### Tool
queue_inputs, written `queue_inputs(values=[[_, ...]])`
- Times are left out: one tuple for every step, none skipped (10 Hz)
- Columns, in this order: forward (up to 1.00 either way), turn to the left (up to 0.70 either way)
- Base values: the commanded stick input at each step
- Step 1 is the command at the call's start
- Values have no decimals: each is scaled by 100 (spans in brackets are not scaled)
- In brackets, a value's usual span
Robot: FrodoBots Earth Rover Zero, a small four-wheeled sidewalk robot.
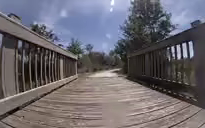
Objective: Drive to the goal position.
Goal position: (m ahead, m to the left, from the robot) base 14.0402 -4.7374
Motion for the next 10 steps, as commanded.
queue_inputs(values=[[70, 0], [70, 0], [70, 0], [70, 0], [70, 0], [70, 0], [70, 0], [70, 0], [70, 0], [70, 0]])
